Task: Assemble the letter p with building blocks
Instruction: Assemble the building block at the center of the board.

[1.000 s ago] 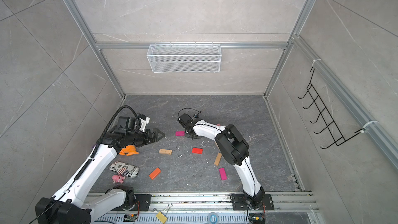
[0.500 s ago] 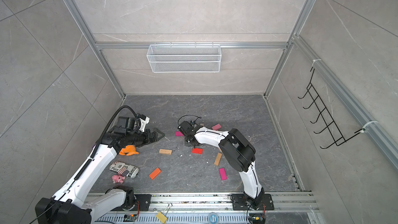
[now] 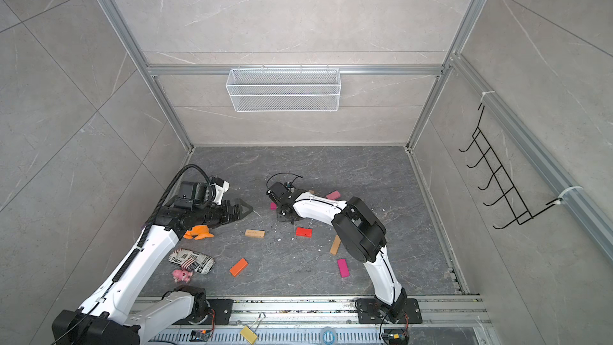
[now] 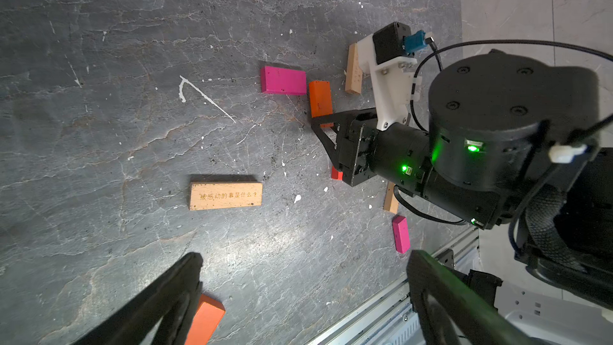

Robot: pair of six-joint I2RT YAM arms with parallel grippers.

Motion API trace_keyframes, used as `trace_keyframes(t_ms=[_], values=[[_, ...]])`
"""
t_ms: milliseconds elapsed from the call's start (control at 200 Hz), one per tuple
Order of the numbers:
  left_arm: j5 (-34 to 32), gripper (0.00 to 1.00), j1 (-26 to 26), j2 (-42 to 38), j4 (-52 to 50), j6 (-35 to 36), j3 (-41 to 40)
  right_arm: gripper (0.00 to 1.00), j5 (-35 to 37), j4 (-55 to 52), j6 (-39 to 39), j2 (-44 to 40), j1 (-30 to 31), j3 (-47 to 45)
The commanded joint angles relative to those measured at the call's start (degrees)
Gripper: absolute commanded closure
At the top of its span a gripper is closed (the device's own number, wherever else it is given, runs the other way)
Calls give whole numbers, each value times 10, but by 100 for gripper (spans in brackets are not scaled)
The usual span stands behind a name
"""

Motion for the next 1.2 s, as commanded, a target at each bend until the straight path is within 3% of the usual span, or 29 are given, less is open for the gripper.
trace_keyframes(t_ms=[0, 1193], values=[[11, 0, 3, -14, -6, 1, -4, 71, 2, -40, -4, 24, 3, 28], [16, 0, 4, -26, -10, 3, -7, 70, 16, -79, -14, 82, 1, 90]])
